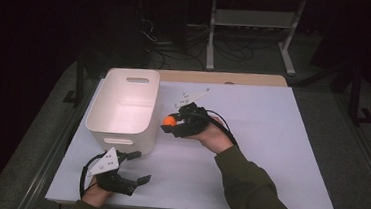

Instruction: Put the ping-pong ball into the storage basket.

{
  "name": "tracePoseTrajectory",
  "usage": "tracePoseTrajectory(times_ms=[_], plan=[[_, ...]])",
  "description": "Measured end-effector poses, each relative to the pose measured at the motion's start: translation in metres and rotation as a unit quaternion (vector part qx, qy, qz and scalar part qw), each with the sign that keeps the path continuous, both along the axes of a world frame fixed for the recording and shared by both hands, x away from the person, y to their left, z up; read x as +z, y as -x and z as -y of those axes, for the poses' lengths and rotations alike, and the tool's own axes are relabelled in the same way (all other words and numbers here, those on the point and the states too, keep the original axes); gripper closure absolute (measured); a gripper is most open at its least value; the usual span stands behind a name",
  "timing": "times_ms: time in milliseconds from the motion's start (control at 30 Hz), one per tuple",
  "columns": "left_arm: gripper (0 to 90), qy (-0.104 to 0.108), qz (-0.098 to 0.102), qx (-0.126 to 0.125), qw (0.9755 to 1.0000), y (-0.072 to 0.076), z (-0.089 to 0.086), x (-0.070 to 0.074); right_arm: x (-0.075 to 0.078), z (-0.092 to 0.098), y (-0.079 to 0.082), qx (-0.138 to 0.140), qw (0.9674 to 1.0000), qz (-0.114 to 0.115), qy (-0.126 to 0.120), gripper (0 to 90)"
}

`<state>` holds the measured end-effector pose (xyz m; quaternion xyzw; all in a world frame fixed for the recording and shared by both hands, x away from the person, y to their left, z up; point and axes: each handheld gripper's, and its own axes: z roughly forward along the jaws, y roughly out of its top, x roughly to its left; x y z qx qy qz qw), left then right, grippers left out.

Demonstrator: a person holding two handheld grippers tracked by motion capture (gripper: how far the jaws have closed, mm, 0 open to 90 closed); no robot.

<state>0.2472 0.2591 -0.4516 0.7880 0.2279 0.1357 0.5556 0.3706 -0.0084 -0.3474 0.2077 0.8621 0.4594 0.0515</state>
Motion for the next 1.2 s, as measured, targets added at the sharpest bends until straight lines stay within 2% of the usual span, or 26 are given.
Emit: tracePoseTrajectory(times_ms=[667,1200], plan=[[14.0,0.000,0.000,0.001,1.0000,0.000,0.000,0.000,0.027,-0.008,-0.004,0.009,0.9998,0.016,-0.006,49.4],[14.0,-0.001,0.001,0.000,1.0000,0.000,0.000,0.000,0.041,-0.021,-0.008,0.018,0.9995,0.023,-0.011,49.4]])
